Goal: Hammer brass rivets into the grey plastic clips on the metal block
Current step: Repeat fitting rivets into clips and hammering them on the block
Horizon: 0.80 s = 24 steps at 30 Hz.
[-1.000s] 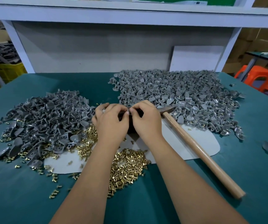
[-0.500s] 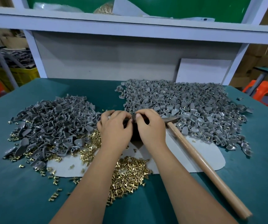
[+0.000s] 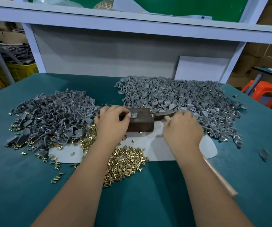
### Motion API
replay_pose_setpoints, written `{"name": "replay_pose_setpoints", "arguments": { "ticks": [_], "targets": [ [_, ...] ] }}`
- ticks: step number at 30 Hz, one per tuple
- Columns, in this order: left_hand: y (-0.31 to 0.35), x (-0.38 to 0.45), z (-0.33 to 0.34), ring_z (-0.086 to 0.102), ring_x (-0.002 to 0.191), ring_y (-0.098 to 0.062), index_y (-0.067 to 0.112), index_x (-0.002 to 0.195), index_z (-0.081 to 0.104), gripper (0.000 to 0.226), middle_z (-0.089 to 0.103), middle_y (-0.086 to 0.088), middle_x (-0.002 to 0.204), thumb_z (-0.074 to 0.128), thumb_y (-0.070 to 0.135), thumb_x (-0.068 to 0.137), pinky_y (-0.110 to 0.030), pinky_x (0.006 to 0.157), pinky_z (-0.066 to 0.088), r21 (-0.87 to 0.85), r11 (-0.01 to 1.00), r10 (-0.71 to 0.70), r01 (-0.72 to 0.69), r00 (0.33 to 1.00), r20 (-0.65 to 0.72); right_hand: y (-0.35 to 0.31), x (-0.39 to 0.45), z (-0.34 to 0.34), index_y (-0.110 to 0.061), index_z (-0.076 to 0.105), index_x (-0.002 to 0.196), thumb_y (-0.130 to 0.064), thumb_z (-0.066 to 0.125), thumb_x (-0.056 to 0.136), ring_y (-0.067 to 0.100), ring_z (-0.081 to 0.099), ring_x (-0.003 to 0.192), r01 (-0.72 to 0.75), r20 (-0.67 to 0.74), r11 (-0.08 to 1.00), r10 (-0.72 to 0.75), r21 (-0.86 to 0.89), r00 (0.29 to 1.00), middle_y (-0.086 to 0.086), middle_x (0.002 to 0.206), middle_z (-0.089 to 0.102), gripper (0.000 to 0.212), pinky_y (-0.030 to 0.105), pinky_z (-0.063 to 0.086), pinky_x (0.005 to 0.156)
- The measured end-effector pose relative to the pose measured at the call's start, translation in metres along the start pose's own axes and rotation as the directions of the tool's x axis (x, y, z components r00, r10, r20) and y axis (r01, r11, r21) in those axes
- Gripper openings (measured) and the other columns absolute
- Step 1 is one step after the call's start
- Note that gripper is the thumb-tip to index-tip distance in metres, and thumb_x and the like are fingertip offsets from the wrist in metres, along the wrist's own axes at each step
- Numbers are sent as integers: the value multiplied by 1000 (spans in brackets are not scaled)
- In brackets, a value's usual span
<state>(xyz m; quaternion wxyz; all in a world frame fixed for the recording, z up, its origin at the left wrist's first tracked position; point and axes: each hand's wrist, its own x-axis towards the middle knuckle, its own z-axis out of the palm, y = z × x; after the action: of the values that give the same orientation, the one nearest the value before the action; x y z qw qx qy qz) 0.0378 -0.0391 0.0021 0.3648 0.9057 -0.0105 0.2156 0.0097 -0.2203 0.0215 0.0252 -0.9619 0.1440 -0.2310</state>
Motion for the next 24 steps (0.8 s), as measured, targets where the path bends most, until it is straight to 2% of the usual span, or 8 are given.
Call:
{"name": "replay_pose_setpoints", "arguments": {
  "ticks": [3, 8, 10, 13, 16, 18, 20, 24],
  "targets": [
    [1, -5, -7, 40, 120, -20, 35, 99, 68, 9, 62, 18, 111, 60, 35, 94, -44, 103, 32, -44, 999, 12, -10, 999, 35, 13, -3, 0, -11, 62, 106, -34, 52, 92, 31, 55, 101, -44, 205, 999, 49, -31, 978, 12, 106, 58, 29, 33, 36, 66],
    [2, -7, -11, 40, 120, -19, 36, 98, 68, 8, 63, 17, 113, 62, 35, 93, -44, 103, 32, -46, 999, 26, -23, 998, 63, 11, -2, 2, -9, 58, 112, -20, 51, 93, 33, 58, 101, -71, 244, 996, 55, 56, 968, 14, 109, 60, 23, 31, 36, 66],
    [0, -7, -11, 40, 120, -18, 37, 95, 68, 7, 64, 17, 113, 62, 36, 92, -45, 103, 34, -72, 997, 21, -17, 998, 54, 8, -1, 0, -5, 49, 112, -19, 54, 92, 33, 61, 95, -72, 203, 993, 51, 98, 978, 14, 104, 63, 25, 31, 36, 63],
    [-2, -4, -9, 41, 120, -18, 36, 96, 68, 8, 65, 16, 113, 61, 34, 93, -45, 103, 35, -81, 997, 1, 1, 1000, 28, 5, 3, -11, -12, 29, 101, -14, 54, 91, 27, 54, 60, -64, 55, 991, 58, 118, 997, 6, 77, 59, 27, 29, 30, 49],
    [-1, -1, -4, 42, 119, -19, 34, 101, 70, 12, 65, 15, 113, 59, 34, 94, -37, 93, 29, -11, 1000, -21, 21, 1000, -15, 0, 6, -28, -20, 32, 105, -18, 51, 94, 14, 37, 47, 17, -99, 969, 7, 245, 995, -5, 61, 42, 22, 25, 21, 44],
    [-1, 0, 0, 42, 117, -18, 34, 99, 71, 12, 65, 17, 110, 61, 34, 93, -36, 88, 26, -1, 1000, -27, 27, 999, -28, -5, 4, -40, -32, 40, 117, -27, 49, 96, 11, 42, 53, 114, -77, 917, -91, 382, 993, -7, 70, 54, 23, 25, 29, 48],
    [-1, 1, 2, 42, 116, -16, 34, 95, 73, 10, 65, 20, 105, 64, 34, 91, -35, 89, 28, -53, 998, -42, 40, 998, -43, -12, 0, -52, -49, 40, 129, -33, 50, 96, 18, 58, 74, 165, 23, 863, -200, 477, 980, -7, 99, 68, 38, 30, 41, 58],
    [-3, 1, 2, 43, 115, -14, 34, 91, 75, 10, 68, 20, 105, 65, 34, 89, -39, 94, 34, -81, 996, -48, 42, 996, -80, -24, 2, -61, -66, 28, 132, -36, 52, 95, 23, 62, 102, 221, 71, 897, -267, 382, 961, -12, 118, 66, 54, 27, 40, 58]
  ]
}}
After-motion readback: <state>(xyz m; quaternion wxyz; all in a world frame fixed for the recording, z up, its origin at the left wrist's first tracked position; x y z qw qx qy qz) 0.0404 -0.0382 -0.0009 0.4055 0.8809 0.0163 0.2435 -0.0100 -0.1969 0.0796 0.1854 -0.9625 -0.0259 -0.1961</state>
